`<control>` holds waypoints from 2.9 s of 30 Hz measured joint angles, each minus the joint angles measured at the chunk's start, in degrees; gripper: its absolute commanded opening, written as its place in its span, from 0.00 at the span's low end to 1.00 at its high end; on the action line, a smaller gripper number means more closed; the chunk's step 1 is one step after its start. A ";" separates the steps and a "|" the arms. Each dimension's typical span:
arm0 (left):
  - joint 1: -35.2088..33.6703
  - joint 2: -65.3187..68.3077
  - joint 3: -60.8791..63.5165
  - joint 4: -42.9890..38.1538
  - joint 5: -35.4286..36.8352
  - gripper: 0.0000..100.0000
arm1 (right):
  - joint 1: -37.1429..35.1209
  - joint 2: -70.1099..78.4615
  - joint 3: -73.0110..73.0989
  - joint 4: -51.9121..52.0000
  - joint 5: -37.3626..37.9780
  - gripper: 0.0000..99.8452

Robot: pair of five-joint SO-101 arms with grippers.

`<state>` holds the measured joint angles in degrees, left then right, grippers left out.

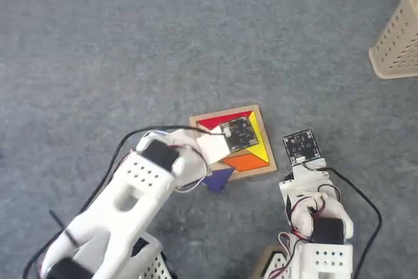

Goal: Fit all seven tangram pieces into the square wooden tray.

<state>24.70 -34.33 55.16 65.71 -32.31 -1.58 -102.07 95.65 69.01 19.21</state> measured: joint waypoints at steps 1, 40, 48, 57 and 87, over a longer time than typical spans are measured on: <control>0.18 -0.26 0.35 0.79 0.00 0.01 | 0.00 0.00 0.00 0.00 0.00 0.01; 0.88 27.52 -11.52 0.79 -1.14 0.01 | 0.00 0.00 0.00 0.00 0.00 0.01; 0.88 25.58 -11.52 -1.32 1.14 0.01 | 0.00 0.00 0.00 0.00 0.00 0.01; 3.78 25.58 -11.52 -2.37 5.63 0.01 | 0.00 0.00 0.00 0.00 0.00 0.01; 8.79 26.55 -9.14 -7.74 7.91 0.01 | 0.00 0.00 0.00 0.00 0.00 0.01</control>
<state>33.49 -7.78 46.02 57.98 -24.40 -1.58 -102.07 95.65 69.01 19.21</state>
